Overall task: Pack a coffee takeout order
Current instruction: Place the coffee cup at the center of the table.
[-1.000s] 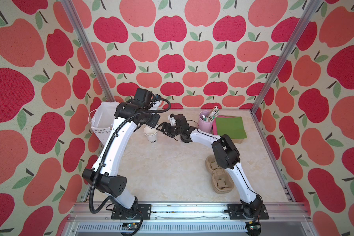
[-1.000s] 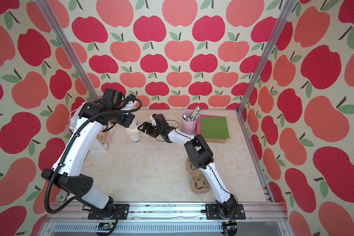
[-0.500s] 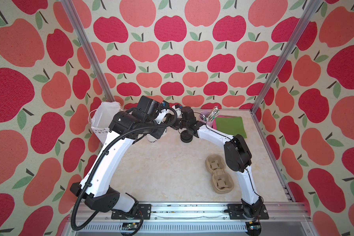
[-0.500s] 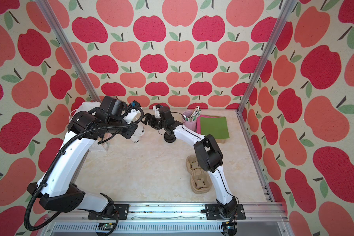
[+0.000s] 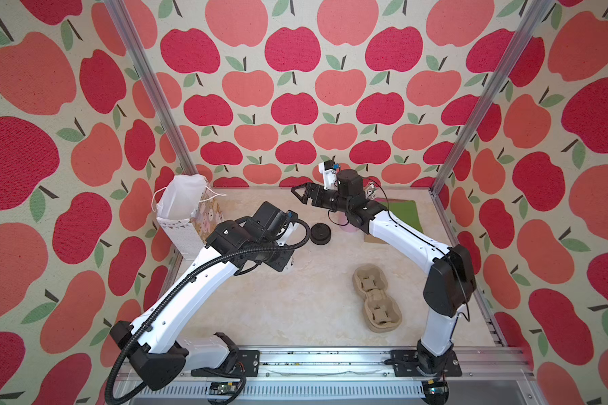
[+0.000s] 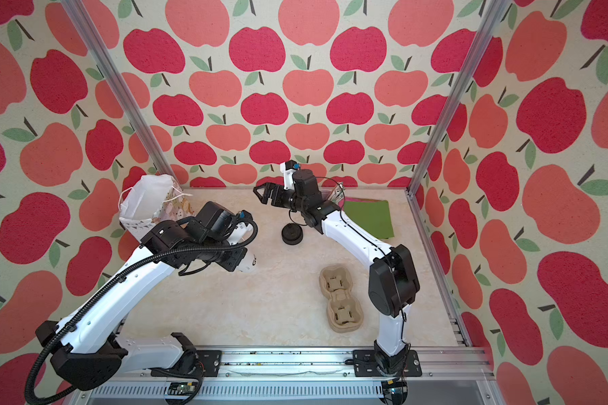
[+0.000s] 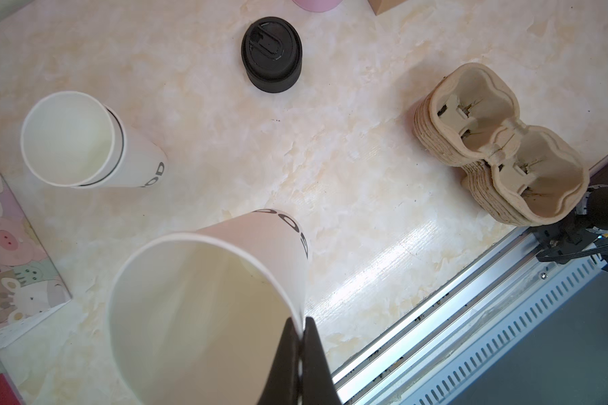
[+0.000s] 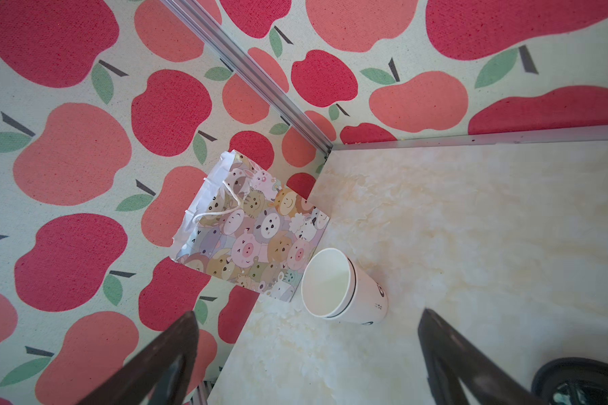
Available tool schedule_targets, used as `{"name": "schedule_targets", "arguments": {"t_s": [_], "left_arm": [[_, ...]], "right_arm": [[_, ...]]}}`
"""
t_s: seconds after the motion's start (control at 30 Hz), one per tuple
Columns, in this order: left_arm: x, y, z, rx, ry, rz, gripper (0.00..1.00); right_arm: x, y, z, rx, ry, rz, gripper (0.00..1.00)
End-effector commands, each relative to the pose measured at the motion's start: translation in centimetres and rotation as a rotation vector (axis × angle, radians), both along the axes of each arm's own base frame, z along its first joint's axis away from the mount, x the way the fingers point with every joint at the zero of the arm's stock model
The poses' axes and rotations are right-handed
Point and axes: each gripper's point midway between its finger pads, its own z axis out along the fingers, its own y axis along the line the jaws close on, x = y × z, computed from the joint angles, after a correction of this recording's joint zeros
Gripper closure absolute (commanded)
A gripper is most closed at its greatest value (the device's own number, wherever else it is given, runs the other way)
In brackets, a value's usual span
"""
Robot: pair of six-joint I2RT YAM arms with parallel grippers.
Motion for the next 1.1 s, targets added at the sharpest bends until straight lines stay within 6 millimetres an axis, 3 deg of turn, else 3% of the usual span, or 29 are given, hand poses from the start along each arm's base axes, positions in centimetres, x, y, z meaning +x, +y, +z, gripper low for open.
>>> {"name": "schedule_targets", "arguments": {"t_s": [0.0, 0.3, 0.5, 0.87, 1.0, 1.07], "left_arm": [[0.8, -1.8, -0.5, -0.091, -0.032, 0.021, 1.00], [0.5, -5.1, -7.6, -0.011, 0.035, -0.051, 1.00], [1.0, -7.3, -9.9, 0.058, 0.032, -0.100, 1.00], [0.5, -9.9, -13.0, 0.159, 0.079, -0.169, 1.00], [0.1, -10.6, -13.3, 0.180, 0.083, -0.190, 1.00], [-0.1, -10.8, -13.3, 0.185, 0.091, -0.193, 0.95]], "right_arm": [[-0.6, -3.3, -0.1, -0.145, -0.074, -0.053, 0.01], [-1.9, -11.4, -0.5, -0.402, -0.191, -0.155, 0.01], [-2.8, -16.0, -2.2, -0.484, -0.170, -0.194, 0.01], [-3.8, -19.0, -4.7, -0.531, -0.146, -0.220, 0.01], [-3.8, -19.7, -5.1, -0.533, -0.140, -0.228, 0.01], [-3.9, -19.8, -5.3, -0.536, -0.141, -0.225, 0.01]]}}
